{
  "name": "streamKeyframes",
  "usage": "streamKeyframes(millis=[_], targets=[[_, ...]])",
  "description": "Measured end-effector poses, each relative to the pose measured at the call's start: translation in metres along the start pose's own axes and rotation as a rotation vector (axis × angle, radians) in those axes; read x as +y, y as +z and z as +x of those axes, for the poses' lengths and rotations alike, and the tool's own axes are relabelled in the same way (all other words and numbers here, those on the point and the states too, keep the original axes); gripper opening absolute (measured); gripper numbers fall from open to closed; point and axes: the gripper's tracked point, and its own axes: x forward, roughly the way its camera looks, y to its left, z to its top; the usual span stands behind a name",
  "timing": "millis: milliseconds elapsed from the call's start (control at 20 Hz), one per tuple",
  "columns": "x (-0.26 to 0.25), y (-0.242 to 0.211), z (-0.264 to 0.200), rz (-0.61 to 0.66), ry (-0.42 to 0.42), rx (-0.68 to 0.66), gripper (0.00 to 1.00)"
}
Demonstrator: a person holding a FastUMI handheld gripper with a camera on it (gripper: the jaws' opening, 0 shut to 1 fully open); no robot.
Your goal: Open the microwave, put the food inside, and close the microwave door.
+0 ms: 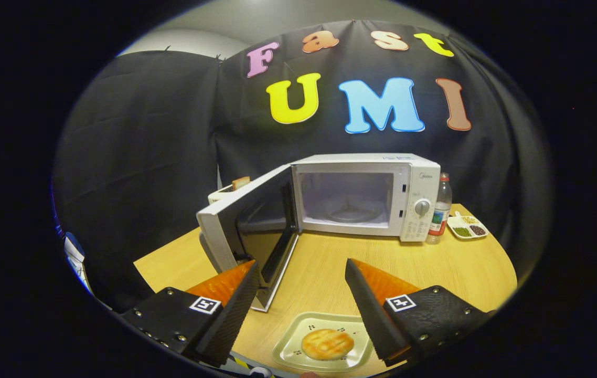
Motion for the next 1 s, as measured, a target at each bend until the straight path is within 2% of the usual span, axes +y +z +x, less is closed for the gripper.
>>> streamKeyframes(millis=[650, 1000], targets=[[-0.024, -0.108, 0.01, -0.021, 0.034, 0.274, 0.99], [-0.031, -0.146, 0.01, -0.014, 0.03, 0.39, 0.99]])
